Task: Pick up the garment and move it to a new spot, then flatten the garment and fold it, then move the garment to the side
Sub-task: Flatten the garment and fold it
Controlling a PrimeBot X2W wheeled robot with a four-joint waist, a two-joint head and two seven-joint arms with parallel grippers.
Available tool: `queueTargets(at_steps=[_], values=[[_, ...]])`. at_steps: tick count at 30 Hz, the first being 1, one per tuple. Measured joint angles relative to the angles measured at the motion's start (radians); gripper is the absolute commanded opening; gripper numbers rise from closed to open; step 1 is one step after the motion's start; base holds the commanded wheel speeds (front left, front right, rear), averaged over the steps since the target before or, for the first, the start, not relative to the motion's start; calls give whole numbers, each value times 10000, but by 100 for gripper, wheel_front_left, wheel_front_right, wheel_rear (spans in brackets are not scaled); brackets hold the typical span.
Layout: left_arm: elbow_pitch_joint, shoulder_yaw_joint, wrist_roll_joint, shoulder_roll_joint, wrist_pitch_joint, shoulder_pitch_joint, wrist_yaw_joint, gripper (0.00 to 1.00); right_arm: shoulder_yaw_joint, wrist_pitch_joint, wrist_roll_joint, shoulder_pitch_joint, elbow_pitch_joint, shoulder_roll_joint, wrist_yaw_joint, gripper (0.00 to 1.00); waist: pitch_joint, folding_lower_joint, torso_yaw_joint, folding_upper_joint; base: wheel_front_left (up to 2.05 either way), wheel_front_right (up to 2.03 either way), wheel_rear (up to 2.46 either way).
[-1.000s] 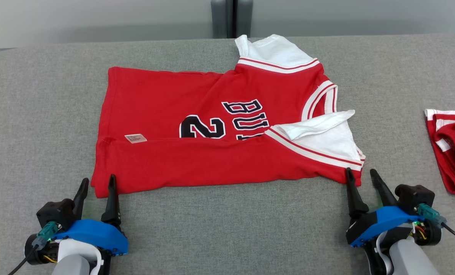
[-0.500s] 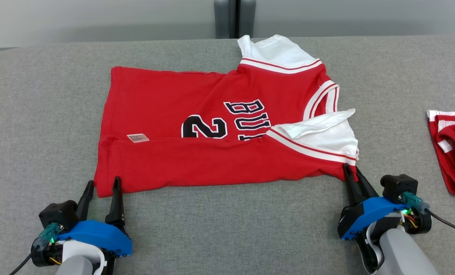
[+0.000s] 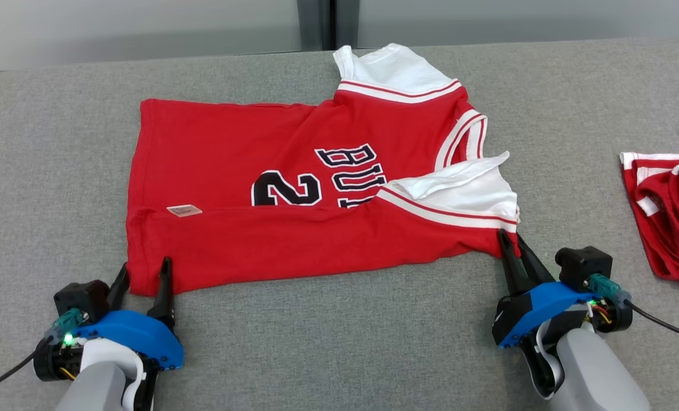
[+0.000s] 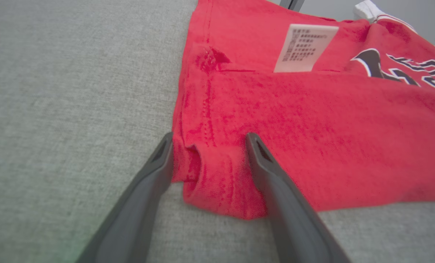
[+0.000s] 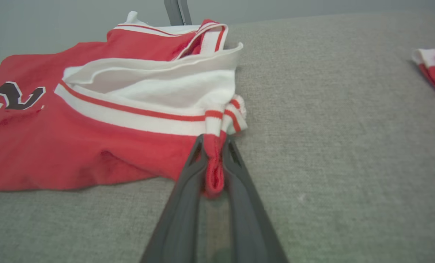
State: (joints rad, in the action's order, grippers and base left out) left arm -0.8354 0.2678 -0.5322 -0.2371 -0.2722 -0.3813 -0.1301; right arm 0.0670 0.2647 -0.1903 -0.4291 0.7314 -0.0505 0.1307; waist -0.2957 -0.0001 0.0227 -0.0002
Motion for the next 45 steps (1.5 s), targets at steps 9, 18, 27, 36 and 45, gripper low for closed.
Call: queueTargets(at_steps=[9, 18, 27, 36, 45], values=[[-96, 840, -1103, -380, 105, 228, 21, 0, -476, -6, -240, 687, -391, 38, 4, 0, 1486, 3, -164, 5, 0, 0, 0], [21, 278, -456, 75, 107, 2073, 242, 0, -449, -8, -493, 2382, -431, 52, 12, 0, 2792, -1, -131, 2, 0, 0, 0], [543, -63, 75, 130, 107, 2328, 282, 100, -84, -8, -780, 2763, -286, 25, -2, 100, 2735, 0, -45, 2, 0, 0, 0], [890, 171, 347, -1198, 888, 33, 63, 100, -125, -6, -113, 1053, -886, 15, 0, 100, 1599, 3, 119, 3, 0, 0, 0], [1492, 1662, -1304, -2694, 2729, -1731, 2, 100, 583, -6, -94, -700, -1003, 21, 0, 100, 262, 4, 412, 4, 0, 0, 0]])
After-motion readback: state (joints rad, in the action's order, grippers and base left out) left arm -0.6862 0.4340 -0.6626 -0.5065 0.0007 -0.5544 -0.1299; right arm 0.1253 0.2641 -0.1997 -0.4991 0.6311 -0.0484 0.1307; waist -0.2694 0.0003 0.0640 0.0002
